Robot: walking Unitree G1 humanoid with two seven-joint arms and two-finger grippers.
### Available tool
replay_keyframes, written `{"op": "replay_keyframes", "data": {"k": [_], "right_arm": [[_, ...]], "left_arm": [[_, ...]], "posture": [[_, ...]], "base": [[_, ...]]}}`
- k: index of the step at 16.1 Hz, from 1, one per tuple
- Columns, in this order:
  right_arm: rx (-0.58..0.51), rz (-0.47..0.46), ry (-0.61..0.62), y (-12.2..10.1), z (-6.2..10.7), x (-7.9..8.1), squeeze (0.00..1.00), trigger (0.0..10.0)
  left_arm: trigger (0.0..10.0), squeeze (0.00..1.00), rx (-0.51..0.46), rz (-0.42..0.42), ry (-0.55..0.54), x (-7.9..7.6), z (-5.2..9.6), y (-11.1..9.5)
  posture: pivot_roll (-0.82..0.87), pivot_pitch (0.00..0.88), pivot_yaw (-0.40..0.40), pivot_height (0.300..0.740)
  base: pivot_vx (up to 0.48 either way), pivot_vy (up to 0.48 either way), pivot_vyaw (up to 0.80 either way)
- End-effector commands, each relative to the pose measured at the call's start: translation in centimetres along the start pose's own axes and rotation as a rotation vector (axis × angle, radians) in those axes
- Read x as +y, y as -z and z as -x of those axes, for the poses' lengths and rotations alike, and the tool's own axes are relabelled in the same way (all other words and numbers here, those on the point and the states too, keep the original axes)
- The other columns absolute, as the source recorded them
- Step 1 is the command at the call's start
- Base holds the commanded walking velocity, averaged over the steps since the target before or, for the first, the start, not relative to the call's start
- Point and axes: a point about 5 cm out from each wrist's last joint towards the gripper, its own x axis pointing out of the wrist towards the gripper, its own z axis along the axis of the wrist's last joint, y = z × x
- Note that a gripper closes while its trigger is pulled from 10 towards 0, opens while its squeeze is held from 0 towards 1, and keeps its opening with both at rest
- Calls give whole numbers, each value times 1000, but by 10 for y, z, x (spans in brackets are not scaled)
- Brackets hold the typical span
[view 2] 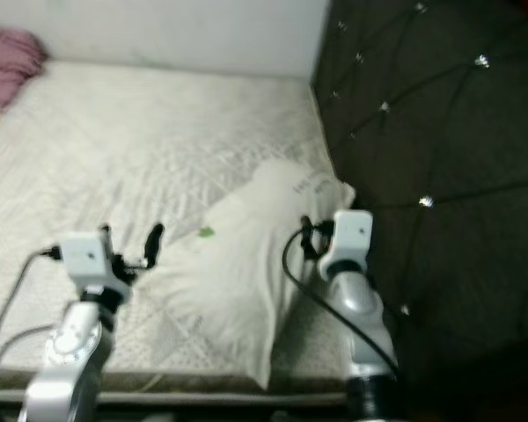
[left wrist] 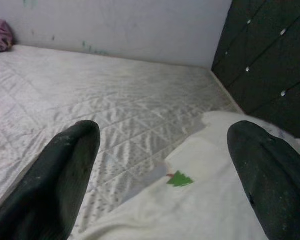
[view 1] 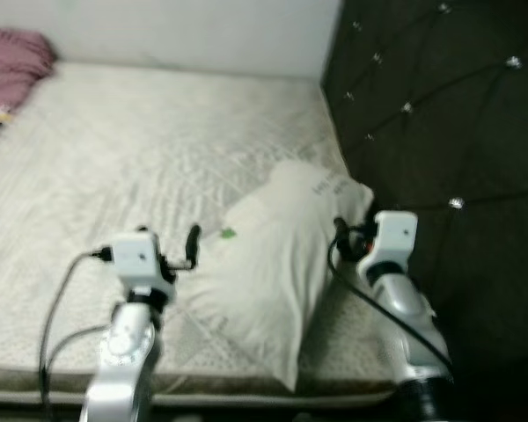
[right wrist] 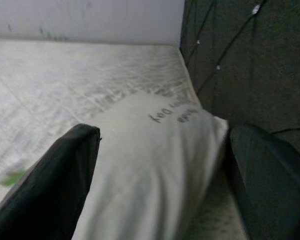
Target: Clean up the room
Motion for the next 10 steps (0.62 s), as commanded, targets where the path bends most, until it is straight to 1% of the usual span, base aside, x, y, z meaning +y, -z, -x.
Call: {"op": "replay_keyframes", "data": {"k": [1,10], "right_arm": [[-10,11,-8,-3,-1,0,0,10000],[-3,-5,8,0,3,-3,0,10000]], "left_arm": [[10000,0,14,-2,-17,1,2,2],[10000,0,21,-3,-54,2,4,4]], "posture": [[-5,85,-17,740],[-4,90,-23,740]], "base": [[0,0,0],[0,0,0]]}}
